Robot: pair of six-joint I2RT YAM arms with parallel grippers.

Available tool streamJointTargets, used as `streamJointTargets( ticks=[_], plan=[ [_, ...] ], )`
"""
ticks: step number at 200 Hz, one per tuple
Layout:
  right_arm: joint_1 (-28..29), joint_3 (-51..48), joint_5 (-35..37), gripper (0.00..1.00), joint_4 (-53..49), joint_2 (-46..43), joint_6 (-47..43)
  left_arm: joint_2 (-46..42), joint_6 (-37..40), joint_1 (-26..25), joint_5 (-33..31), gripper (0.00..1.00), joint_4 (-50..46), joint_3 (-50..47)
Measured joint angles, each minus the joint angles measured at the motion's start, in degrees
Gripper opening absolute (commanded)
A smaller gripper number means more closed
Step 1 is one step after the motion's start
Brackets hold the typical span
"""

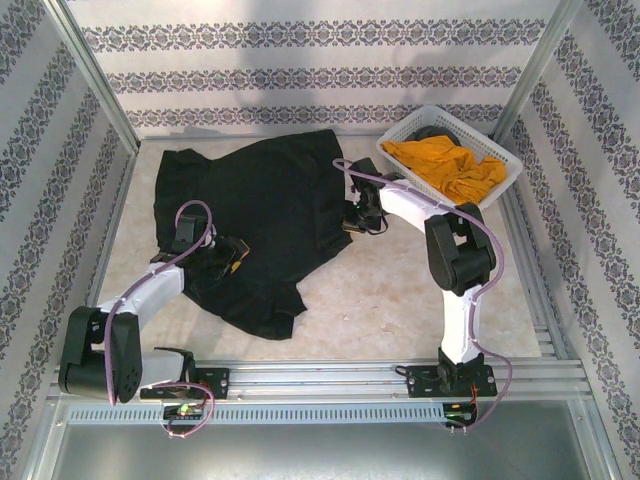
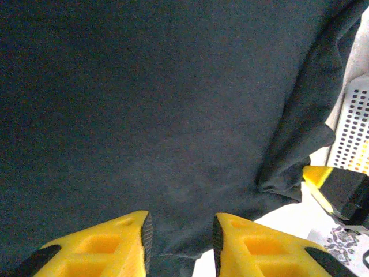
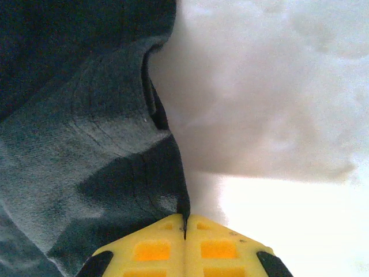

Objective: Fold and stack the t-shirts

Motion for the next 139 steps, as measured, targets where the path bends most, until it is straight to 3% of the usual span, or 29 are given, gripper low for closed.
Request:
streamJointTargets(
  ticks=[86,104,139],
  plan=[
    [-2.21,-0.2,-0.68,0.11,-0.57,-1.6,0.02,8.17,0.79,-2.62,-4.63,0.33,-3.43,1.09],
    [-2.19,-0.31,-0.92,0.16,-0.61,-1.4,0.02,10.64,0.81,-3.21,-5.95,0.32,-3.89,0.79],
    [-2.34,-0.28,-1.31,0.19,-0.59,0.81,0.0,10.49,0.24,-3.39,-6.73,0.31,-3.21,0.57]
  ],
)
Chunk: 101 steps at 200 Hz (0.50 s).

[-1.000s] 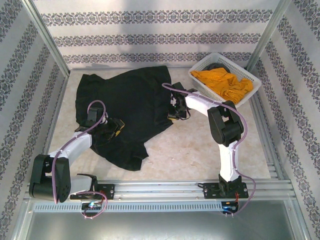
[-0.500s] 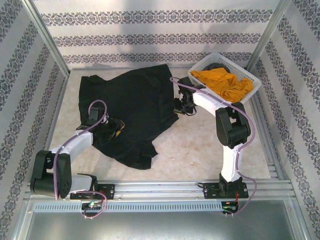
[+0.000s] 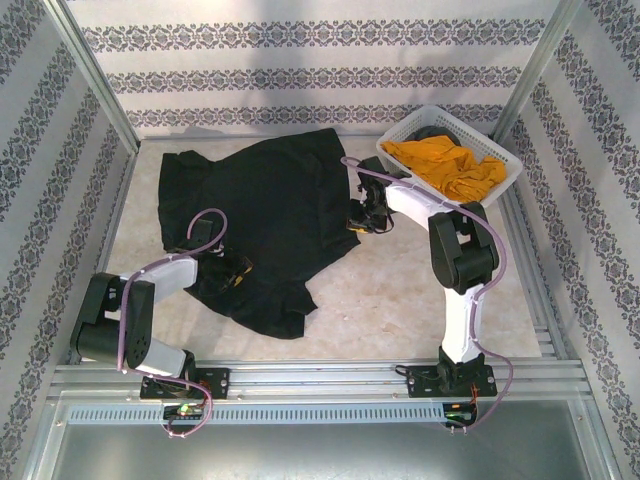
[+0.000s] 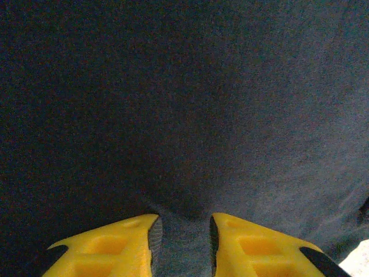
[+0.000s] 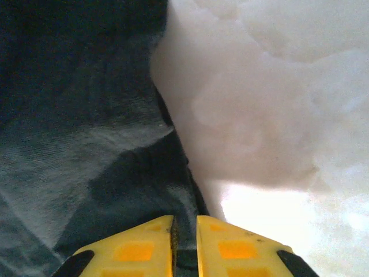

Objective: Fold and stack the t-shirts

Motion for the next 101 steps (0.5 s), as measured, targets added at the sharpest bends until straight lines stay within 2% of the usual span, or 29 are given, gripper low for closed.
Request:
streamJointTargets(
  ticks=[21,50,66,101],
  plan=[
    [-0.26,0.0,-0.42,0.18,0.0,0.83,0.0,-0.22,-0.04,0.0,-0.02,0.31,0.59,-0.5],
    [-0.61,-0.02,-0.63,0.23,0.04,1.03,-0.04,-0.61,-0.22,0.0,-0.09,0.31,1.38,-1.05],
    [-0.61,-0.02,-0.63,0.19,0.09,1.03,-0.09,-0.61,-0.24,0.0,-0.13,0.31,1.4,-1.07],
    [-0.61,0.0,-0.7,0.17,0.31,1.07,-0.22,-0.66,-0.22,0.0,-0.15,0.31,1.42,-1.14]
  ],
)
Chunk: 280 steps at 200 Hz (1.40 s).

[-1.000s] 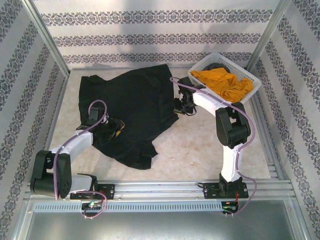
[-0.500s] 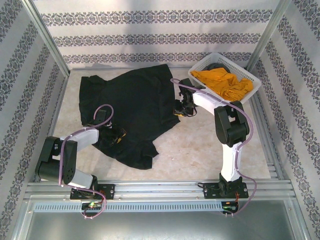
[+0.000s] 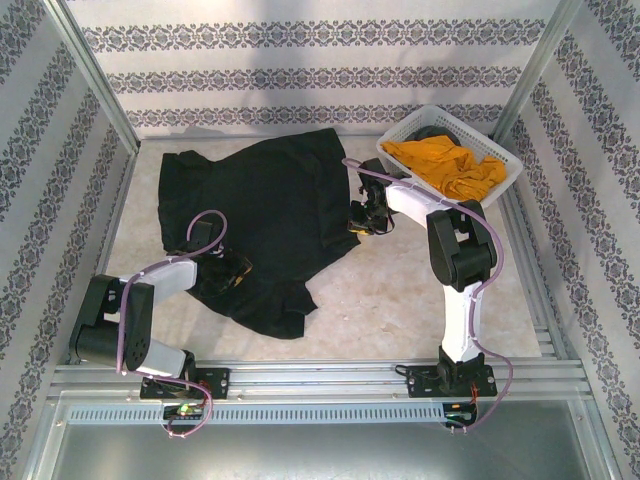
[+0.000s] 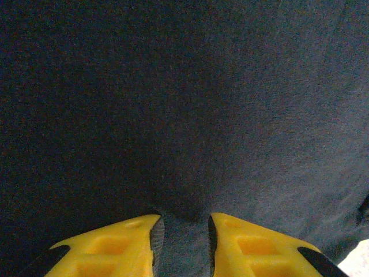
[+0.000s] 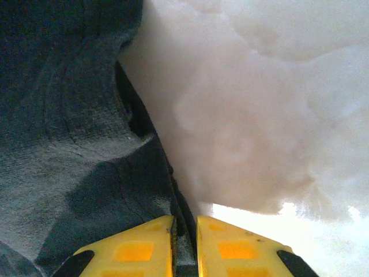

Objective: Fold and stack the t-shirts

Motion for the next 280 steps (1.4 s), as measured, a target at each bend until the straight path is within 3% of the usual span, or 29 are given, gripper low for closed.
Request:
streamJointTargets(
  ticks=[57,121,189,249,255,269,280],
  plan=[
    [-0.02,0.0,-0.11,0.0,0.09,0.72,0.28,-0.22,-0.02,0.0,-0.09,0.3,0.24,-0.26],
    [-1.57,0.0,2.08,0.0,0.0,-0.55,-0.13,0.04,-0.02,-0.26,-1.29,0.28,-0.39,0.04],
    [-7.87,-2.01,4.72,0.0,-0.68,-5.75,-2.34,0.83,-0.87,-0.09,-4.35,0.27,-2.97,1.7],
    [-13.99,-7.32,8.5,0.0,-4.0,-8.22,-4.11,0.37,-0.2,1.51,-11.26,0.27,-12.35,5.18],
    [-14.32,-7.52,8.72,0.05,-4.35,-8.33,-4.26,0.15,-0.02,1.7,-12.02,0.28,-13.49,5.38],
    [-14.75,-7.82,9.53,0.3,-4.79,-8.33,-4.22,-0.24,0.33,1.92,-13.25,0.3,-15.91,5.77],
    [-14.91,-8.39,10.49,0.38,-4.72,-8.63,-4.26,-0.59,0.5,1.95,-13.94,0.33,-17.62,6.1]
  ],
)
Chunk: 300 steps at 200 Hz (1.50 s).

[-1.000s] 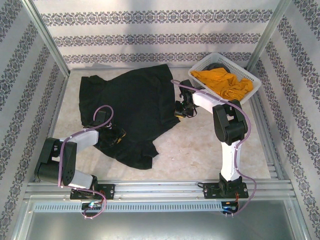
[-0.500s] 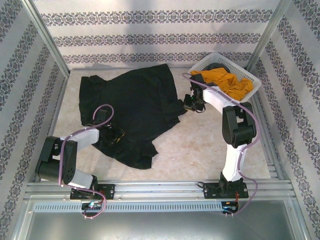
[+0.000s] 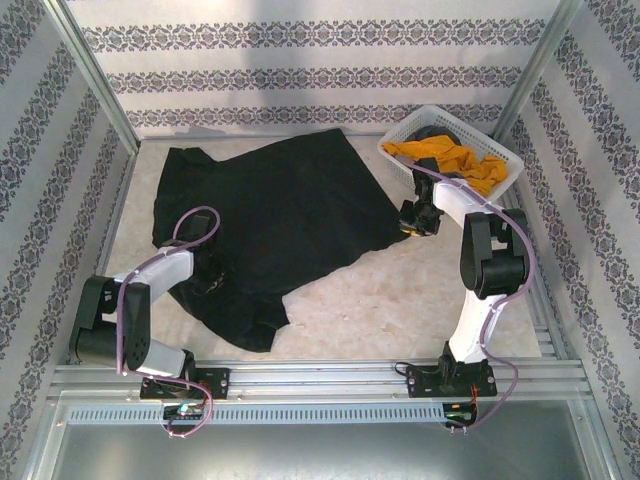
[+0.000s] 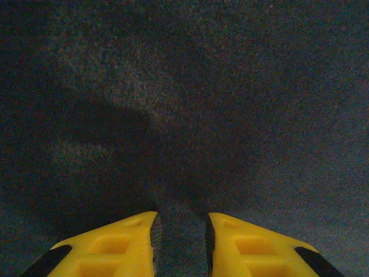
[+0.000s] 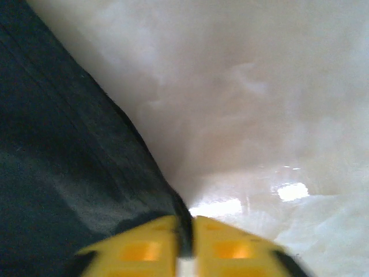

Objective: Fold and stack the t-shirts

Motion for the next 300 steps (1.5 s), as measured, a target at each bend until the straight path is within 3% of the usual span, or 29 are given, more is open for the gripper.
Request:
streamJointTargets(
  ticks=[67,102,148,172,199,268,300],
  plan=[
    [1.88,-7.23,2.05,0.49,2.69,-10.34,9.31,-6.54,1.55,-0.04,-2.32,0.48,-5.66,4.76],
    [4.87,-7.23,2.08,0.5,6.1,-7.48,13.9,-10.58,1.49,-0.11,-2.03,0.5,-5.68,4.79],
    [4.76,-6.8,3.26,0.51,7.26,-0.63,16.41,-14.69,1.11,-0.31,-1.9,0.52,-6.58,4.26],
    [4.63,-4.63,4.0,0.41,6.91,0.39,16.52,-16.72,0.79,-0.31,-1.9,0.54,-7.87,4.07],
    [4.04,-1.27,4.44,0.0,7.41,3.08,15.65,-19.63,-0.2,-0.31,-2.1,0.56,-10.78,3.37],
    [-0.13,-1.16,6.67,0.0,6.67,0.26,11.91,-21.81,-4.37,0.7,-5.55,0.61,-21.33,1.64],
    [-2.16,-1.16,8.37,0.0,6.43,-2.56,9.42,-20.57,-6.23,2.75,-5.55,0.57,-22.36,-0.57]
  ],
)
